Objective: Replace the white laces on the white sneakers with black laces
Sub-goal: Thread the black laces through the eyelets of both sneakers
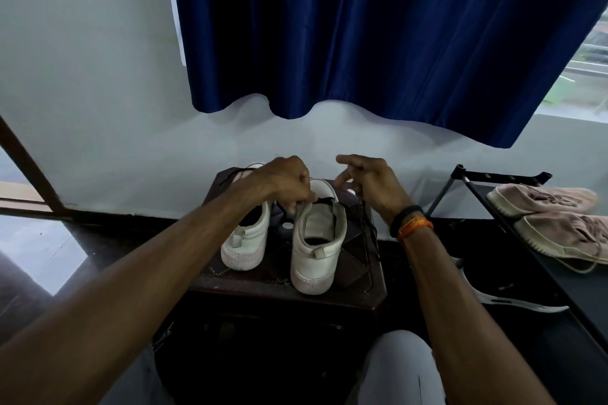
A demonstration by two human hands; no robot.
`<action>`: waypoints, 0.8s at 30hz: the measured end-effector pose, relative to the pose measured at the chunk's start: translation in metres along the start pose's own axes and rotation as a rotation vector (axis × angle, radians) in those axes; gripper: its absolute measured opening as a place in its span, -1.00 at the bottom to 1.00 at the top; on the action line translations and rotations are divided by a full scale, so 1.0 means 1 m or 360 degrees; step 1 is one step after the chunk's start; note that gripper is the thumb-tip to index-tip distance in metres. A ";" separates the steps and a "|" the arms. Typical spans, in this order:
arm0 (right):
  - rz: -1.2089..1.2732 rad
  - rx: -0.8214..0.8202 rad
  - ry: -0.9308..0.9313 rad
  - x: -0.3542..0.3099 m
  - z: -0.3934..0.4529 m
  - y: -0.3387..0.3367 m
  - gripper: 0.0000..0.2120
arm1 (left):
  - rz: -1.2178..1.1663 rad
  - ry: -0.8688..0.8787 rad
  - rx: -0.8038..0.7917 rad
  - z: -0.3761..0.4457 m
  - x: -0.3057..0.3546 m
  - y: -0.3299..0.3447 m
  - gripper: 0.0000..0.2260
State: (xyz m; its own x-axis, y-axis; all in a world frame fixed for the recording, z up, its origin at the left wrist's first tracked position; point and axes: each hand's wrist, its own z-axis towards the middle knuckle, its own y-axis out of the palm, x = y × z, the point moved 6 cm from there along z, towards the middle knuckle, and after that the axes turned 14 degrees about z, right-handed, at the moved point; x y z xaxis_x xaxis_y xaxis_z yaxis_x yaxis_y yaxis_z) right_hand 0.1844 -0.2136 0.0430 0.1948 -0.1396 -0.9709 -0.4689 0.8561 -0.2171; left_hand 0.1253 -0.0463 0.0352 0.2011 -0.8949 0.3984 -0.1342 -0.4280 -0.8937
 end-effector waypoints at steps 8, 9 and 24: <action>0.0082 -0.0066 0.0042 -0.007 0.007 0.020 -0.89 | -0.0205 -0.0187 -0.0081 -0.012 0.003 0.009 -0.78; -0.0041 -0.0092 0.0014 -0.006 0.007 0.024 -0.90 | -0.0264 -0.0203 -0.0082 -0.010 0.000 0.010 -0.84; -0.0831 -0.0039 0.0014 0.011 0.003 0.047 -0.89 | -0.0739 -0.0388 -0.0272 -0.001 -0.024 0.011 -0.87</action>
State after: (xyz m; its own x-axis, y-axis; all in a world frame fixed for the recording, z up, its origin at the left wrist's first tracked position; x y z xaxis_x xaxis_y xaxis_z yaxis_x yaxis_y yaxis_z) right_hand 0.1671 -0.1735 0.0227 0.4007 -0.5491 -0.7335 -0.3314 0.6595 -0.6747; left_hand 0.1183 -0.0297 0.0158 0.4931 -0.5605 0.6654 -0.1291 -0.8035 -0.5811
